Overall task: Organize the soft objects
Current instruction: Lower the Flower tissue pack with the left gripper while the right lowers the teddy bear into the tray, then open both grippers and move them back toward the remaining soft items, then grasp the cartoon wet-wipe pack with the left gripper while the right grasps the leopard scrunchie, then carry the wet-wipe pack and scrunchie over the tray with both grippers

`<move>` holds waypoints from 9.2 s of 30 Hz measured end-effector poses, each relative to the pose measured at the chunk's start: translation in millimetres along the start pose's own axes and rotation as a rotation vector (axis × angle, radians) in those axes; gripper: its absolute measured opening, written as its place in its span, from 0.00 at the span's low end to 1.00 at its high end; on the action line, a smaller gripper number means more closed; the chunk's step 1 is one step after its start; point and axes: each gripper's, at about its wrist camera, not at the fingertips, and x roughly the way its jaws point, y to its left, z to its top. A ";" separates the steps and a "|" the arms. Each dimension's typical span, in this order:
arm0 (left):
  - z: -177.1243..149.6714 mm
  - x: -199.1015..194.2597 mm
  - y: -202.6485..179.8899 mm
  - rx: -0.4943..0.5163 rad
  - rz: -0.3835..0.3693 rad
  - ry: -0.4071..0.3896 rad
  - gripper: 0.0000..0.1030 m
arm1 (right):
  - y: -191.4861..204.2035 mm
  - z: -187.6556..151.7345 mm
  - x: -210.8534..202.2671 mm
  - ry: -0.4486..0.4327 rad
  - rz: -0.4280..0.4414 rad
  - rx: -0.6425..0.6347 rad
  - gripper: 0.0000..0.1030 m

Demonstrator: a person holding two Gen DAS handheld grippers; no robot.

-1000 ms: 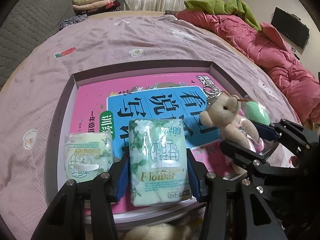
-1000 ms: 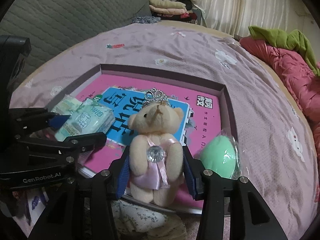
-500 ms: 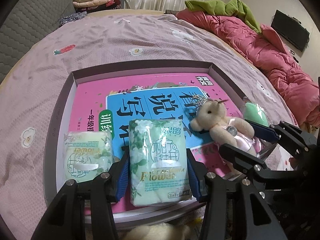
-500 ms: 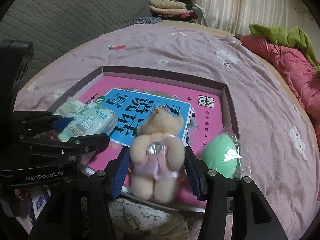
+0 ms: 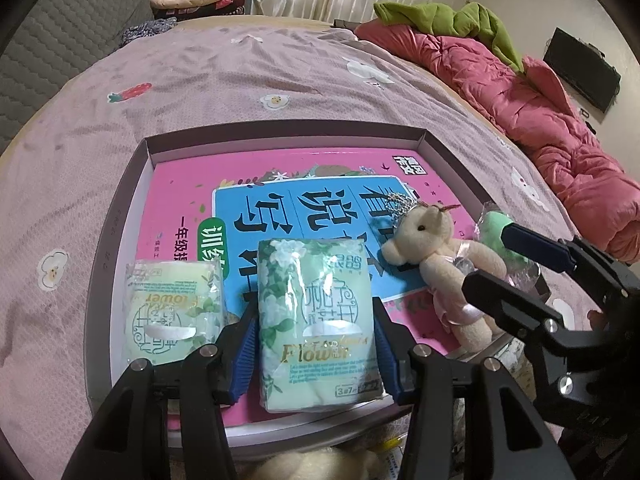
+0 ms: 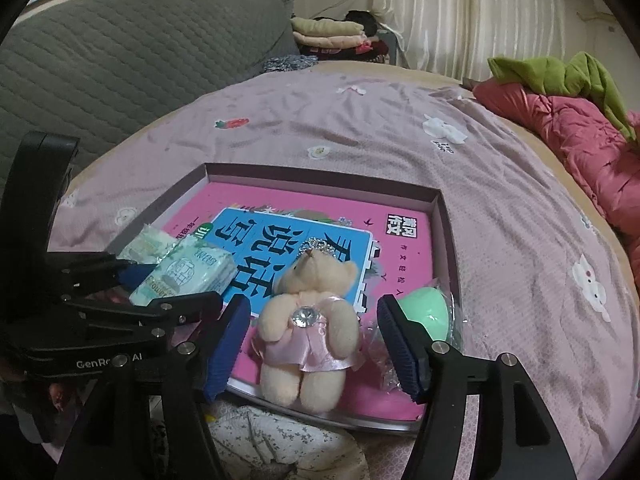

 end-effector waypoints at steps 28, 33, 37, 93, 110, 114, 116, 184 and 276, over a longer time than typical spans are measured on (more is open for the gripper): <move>5.8 -11.5 12.1 -0.085 -0.099 -0.030 0.54 | -4.9 -0.3 -4.1 -0.017 -0.014 -0.006 0.67; 8.3 -15.5 14.0 -0.082 -0.081 -0.031 0.54 | -5.2 -0.5 -6.8 -0.027 -0.015 -0.005 0.70; 11.4 -28.0 19.9 -0.094 -0.070 -0.069 0.54 | -6.0 0.1 -10.0 -0.042 -0.022 -0.007 0.71; -43.9 -104.3 24.6 -0.122 0.083 -0.191 0.56 | -12.7 -24.9 -81.8 -0.162 -0.069 -0.005 0.71; -72.5 -122.4 0.2 -0.111 0.016 -0.165 0.56 | 3.4 -49.3 -116.0 -0.151 -0.022 0.001 0.71; -78.2 -124.8 -4.8 -0.111 -0.007 -0.148 0.56 | 9.2 -55.4 -125.4 -0.152 -0.012 -0.006 0.71; -81.7 -125.6 -6.0 -0.118 -0.021 -0.139 0.56 | 11.3 -58.5 -129.8 -0.152 -0.006 -0.007 0.71; -118.4 -88.5 -19.6 -0.198 -0.149 0.051 0.60 | 86.4 -111.9 -94.1 0.014 0.024 -0.348 0.71; -35.7 -90.4 1.3 -0.098 -0.027 -0.225 0.32 | -3.3 -26.9 -111.7 -0.229 0.075 0.020 0.15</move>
